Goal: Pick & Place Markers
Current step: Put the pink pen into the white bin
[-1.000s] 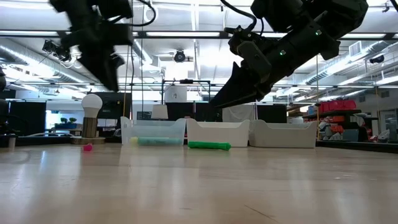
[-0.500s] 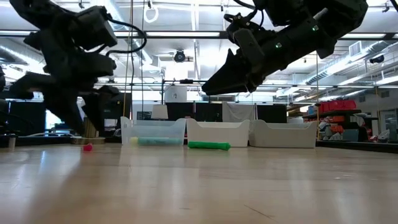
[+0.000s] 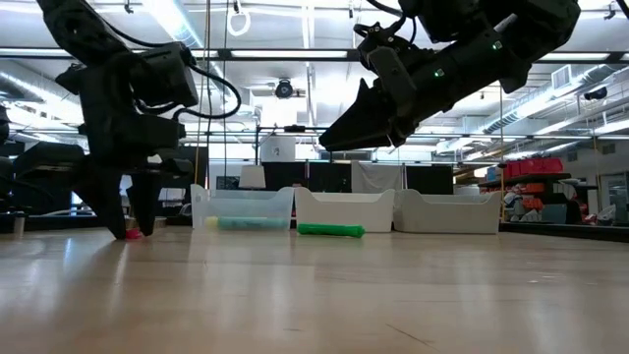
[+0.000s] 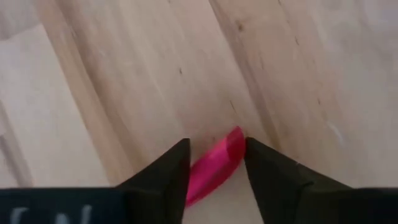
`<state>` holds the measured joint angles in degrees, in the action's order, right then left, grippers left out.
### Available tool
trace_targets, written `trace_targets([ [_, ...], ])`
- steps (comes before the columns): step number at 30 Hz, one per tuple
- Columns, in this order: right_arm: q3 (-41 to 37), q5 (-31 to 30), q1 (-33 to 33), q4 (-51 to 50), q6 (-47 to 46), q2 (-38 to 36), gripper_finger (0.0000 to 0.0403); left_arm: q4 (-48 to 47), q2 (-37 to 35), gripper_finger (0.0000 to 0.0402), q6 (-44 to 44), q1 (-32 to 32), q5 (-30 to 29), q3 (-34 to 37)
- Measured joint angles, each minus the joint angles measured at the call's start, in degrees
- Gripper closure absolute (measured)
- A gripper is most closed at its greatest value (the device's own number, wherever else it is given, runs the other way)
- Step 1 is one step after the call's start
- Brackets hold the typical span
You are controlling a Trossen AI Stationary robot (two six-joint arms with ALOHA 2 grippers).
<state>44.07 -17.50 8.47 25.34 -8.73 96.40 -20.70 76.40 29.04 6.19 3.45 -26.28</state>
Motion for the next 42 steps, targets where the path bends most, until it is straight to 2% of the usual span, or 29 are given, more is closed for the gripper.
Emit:
trace_targets([
  [4, 0.00, 0.00, 0.00, -0.02, 0.02, 0.00, 0.0266, 0.18, 0.31, 0.0295, 0.15, 1.93, 2.54, 0.10],
  [8, 0.00, 0.00, -0.02, -0.19, 0.39, 0.00, 0.0266, 1.41, 0.35, 0.0350, 0.17, 2.26, 2.00, 0.19],
  [13, 0.00, 0.64, 1.00, -4.03, 0.70, -1.22, 0.0266, 7.33, 0.67, 0.0351, -4.02, 2.26, 0.61, 0.48],
  [18, 0.00, 0.59, 3.29, -15.22, -0.45, -7.38, 0.0266, 17.49, 0.92, 0.0357, -10.21, 0.81, 1.26, 0.42],
  [25, 0.02, 0.48, 6.85, -28.94, -4.39, -16.15, 0.0266, 26.23, 1.05, 0.0398, -16.42, 0.61, 4.15, -7.96],
  [28, 0.02, 0.47, 7.70, -29.69, -5.53, -16.74, 0.0266, 24.89, 1.05, 0.0387, -16.12, 1.13, 4.34, -12.57],
  [33, 0.00, 0.44, 8.24, -29.22, -6.01, -15.87, 0.0266, 10.47, 0.95, 0.0342, -9.24, 1.01, 4.62, -16.78],
  [37, 0.00, -0.04, 8.26, -27.93, -5.82, -15.43, 0.0266, 2.58, 0.96, 0.0280, -7.31, 1.26, 5.10, -14.96],
  [42, 0.00, -2.13, 8.26, -26.07, -4.86, -15.12, 0.0266, 4.82, 0.96, 0.0201, -6.07, 3.28, 5.76, -8.12],
])
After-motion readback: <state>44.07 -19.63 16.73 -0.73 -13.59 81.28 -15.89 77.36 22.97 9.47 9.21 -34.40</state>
